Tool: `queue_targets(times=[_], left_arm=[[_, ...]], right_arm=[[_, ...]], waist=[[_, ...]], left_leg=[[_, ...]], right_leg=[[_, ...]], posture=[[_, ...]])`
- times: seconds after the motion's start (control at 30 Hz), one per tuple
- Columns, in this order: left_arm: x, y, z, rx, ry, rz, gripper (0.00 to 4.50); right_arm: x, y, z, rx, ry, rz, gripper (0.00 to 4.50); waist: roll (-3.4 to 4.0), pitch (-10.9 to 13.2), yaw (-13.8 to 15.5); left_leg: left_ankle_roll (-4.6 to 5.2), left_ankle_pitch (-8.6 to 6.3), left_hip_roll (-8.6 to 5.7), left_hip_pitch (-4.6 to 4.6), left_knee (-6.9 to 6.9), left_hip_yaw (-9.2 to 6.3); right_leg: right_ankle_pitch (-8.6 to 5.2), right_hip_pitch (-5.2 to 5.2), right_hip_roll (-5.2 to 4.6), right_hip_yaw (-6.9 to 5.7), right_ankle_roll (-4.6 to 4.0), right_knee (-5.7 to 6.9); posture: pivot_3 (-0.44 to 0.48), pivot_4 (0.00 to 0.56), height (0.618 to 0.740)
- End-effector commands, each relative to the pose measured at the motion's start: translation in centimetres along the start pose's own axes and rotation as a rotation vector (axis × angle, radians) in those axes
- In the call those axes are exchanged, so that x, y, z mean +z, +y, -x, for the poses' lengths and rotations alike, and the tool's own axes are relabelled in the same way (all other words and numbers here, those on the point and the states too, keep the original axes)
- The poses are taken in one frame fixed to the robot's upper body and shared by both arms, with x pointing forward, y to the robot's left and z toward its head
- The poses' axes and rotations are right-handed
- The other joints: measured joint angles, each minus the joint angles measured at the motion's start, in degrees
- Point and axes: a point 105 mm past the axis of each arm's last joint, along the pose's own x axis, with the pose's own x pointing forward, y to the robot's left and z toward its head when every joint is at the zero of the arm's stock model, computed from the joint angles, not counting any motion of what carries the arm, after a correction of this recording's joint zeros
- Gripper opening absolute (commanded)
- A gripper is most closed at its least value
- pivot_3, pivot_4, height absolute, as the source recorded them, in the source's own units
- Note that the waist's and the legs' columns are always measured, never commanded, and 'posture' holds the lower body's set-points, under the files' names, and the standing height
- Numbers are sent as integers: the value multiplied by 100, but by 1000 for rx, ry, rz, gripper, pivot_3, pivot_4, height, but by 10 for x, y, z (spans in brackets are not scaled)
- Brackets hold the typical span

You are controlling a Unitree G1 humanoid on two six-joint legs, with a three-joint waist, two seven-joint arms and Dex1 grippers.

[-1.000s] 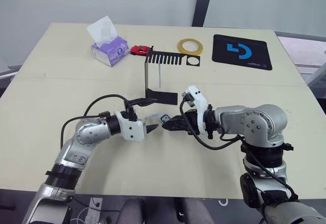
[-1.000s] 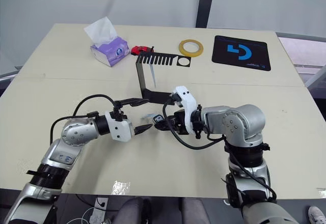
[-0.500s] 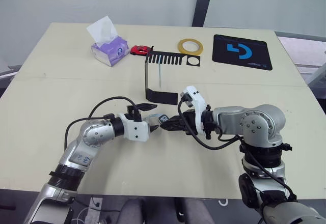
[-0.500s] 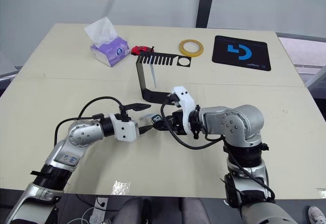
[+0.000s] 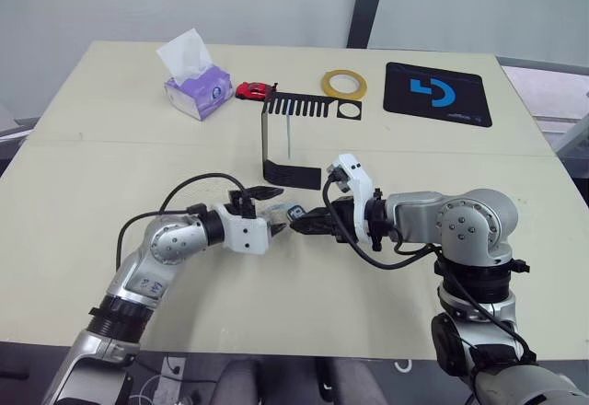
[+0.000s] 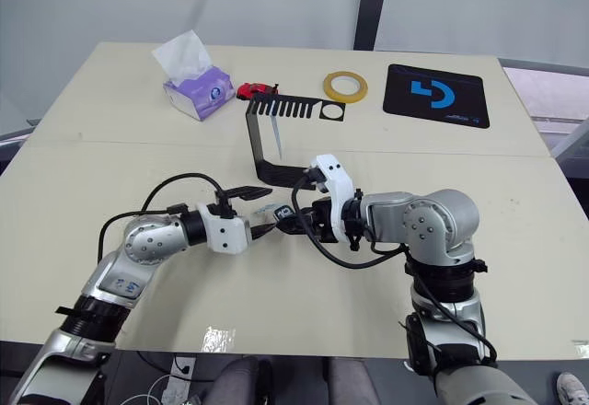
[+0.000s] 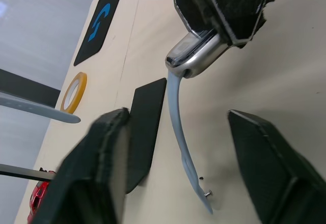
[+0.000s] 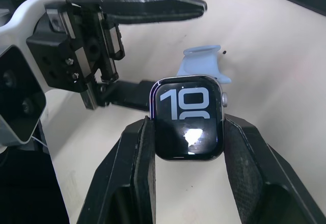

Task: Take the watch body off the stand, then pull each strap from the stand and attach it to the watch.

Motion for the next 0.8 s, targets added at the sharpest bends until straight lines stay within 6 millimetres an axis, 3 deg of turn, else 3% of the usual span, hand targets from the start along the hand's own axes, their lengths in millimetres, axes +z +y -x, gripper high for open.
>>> queue_targets(times=[0.03,0.63,0.73,0.8], left_arm=[[5,7,0,23,-11,-31,1532],[12,11,-6,43,-39,-27,1532],[12,11,-6,40,-45,-26,202],[12,11,-5,37,-45,-29,60]], right_arm=[[7,6,3,24,-25,20,1523],[7,7,3,27,-24,20,1523],[8,7,3,26,-24,20,1523],[8,7,3,25,-25,21,1523]], waist=[[0,0,0],[0,0,1],[0,0,1],[0,0,1]], left_leg=[[0,0,0,0,0,0],[0,0,0,0,-1,0],[0,0,0,0,-1,0],[0,0,0,0,-1,0]], right_leg=[[0,0,0,0,0,0],[0,0,-1,0,0,-1],[0,0,-1,0,0,-1],[0,0,-1,0,0,-2]], posture=[[0,150,738],[0,150,738],[0,150,738],[0,150,738]])
